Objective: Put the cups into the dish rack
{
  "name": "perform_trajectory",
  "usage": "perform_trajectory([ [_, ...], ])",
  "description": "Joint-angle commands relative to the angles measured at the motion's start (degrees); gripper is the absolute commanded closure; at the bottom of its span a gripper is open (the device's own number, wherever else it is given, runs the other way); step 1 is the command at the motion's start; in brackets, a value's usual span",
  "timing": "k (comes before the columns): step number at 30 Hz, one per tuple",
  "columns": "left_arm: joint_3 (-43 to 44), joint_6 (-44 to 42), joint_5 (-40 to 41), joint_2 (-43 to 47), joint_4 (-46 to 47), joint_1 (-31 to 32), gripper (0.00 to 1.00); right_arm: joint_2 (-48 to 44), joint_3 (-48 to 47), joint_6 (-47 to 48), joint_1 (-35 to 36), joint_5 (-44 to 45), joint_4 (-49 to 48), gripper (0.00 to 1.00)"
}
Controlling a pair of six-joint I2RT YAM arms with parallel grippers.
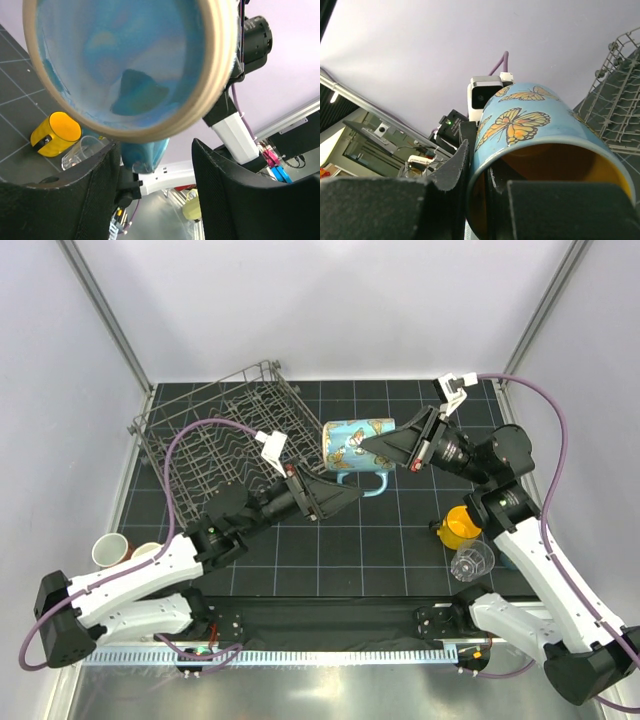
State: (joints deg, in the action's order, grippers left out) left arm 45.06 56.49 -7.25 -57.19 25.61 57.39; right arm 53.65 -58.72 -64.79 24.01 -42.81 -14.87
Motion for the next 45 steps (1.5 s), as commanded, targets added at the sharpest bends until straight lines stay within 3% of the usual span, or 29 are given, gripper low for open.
perform_trajectory([
  [1,3.1,-1.8,3.5,-1.4,6.2,1.5,0.43,-2.8,0.3,-5.3,0.1,0.4,-15.1,0.96],
  [8,4.1,-2.8,6.5,-4.1,12.1,3.6,0.55,-4.6,4.4,-7.7,0.1,1.6,-18.8,0.96],
  [14,3.8,-4.5,12.3,-4.4,13.4,5.5,0.73,-6.1,7.0,-9.7,0.1,3.0,-21.2,0.96],
  [18,3.2,-4.6,15.2,-4.8,15.8,6.0,0.99,-6.5,8.4,-10.2,0.2,2.8,-21.3,0.96],
  [22,2.9,-6.0,16.0,-5.2,18.6,6.5,1.0,-7.2,9.1,-8.4,0.2,2.9,-18.3,0.96],
  [27,0.0,-7.6,20.2,-2.8,18.8,6.5,1.0,-9.1,5.6,5.2,0.2,5.5,1.8,0.78],
  [30,-1.1,-11.7,24.8,0.1,16.7,6.5,1.0,-10.0,5.9,9.3,0.2,7.5,6.5,0.71],
  [34,-1.9,-16.9,27.5,3.0,14.2,6.4,1.0,-9.8,5.6,13.0,0.2,8.9,11.1,0.54],
  [37,1.7,-21.7,28.1,5.0,6.2,6.5,1.0,-9.8,4.0,18.4,0.2,11.9,17.7,0.51],
  [38,2.8,-22.6,28.8,5.4,-0.3,6.5,1.0,-9.9,1.9,21.0,0.1,13.5,23.6,0.51],
  [41,4.6,-25.5,33.8,7.5,-7.9,6.4,1.0,-10.1,-1.9,29.4,0.2,22.0,33.6,0.5],
  [45,9.2,-29.1,43.5,9.5,-21.0,5.6,1.0,-12.1,-2.3,36.3,0.1,27.8,38.5,0.5],
])
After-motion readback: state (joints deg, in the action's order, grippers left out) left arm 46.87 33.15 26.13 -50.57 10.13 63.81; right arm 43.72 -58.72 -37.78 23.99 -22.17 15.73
